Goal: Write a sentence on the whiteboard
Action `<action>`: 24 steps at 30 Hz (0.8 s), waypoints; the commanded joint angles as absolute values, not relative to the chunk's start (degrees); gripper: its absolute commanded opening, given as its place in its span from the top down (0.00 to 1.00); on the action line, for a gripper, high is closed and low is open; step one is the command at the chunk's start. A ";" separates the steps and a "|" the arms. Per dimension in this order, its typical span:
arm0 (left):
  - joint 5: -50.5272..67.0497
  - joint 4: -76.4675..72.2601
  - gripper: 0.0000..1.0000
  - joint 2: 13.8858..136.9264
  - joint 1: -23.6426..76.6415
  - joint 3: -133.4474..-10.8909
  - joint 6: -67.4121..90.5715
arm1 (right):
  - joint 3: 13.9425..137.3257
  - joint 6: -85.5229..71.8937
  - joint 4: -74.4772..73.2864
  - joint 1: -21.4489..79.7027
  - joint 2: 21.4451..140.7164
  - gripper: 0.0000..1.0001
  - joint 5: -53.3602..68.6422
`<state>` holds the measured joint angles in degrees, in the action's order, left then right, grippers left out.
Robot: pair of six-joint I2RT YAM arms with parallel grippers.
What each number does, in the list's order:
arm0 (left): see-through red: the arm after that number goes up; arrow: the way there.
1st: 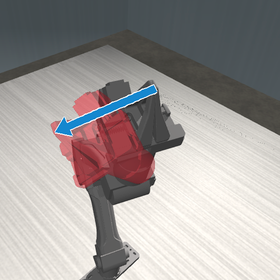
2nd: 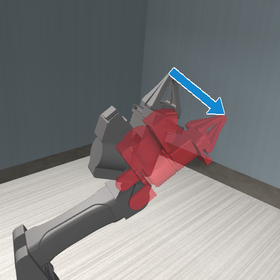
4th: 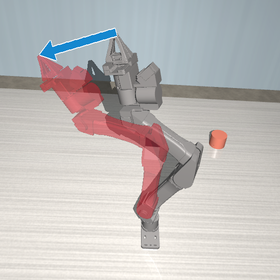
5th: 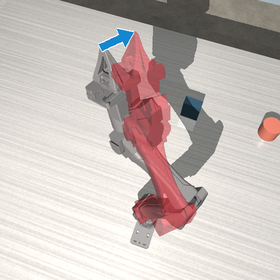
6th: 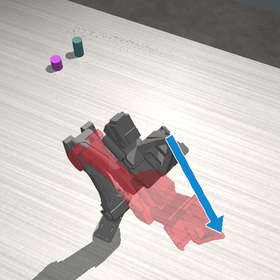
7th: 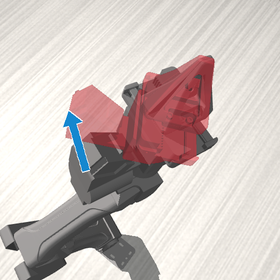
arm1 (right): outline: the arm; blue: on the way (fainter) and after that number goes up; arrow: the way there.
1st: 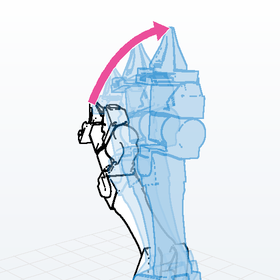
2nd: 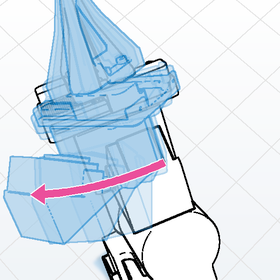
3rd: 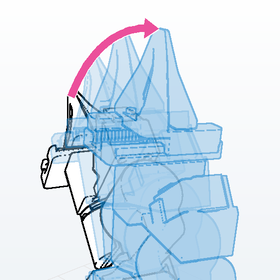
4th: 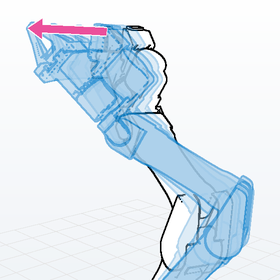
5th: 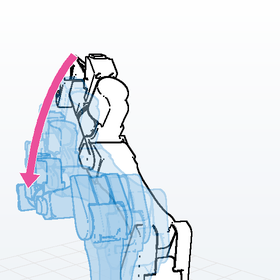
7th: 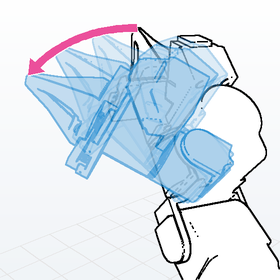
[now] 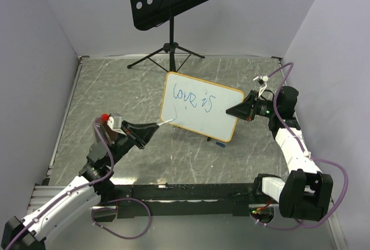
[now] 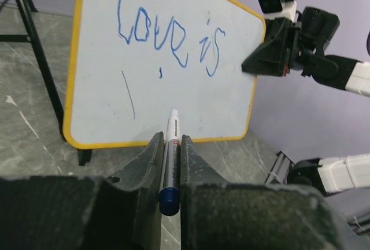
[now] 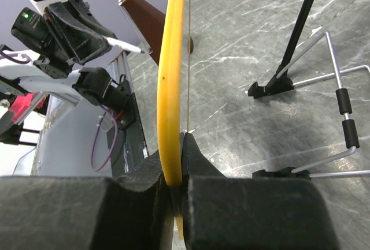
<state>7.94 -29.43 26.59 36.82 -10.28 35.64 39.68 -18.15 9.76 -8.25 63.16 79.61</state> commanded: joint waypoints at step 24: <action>-2.63 -26.80 0.99 31.02 36.56 -15.55 30.24 | 41.13 -17.40 13.01 -8.00 63.63 1.00 82.27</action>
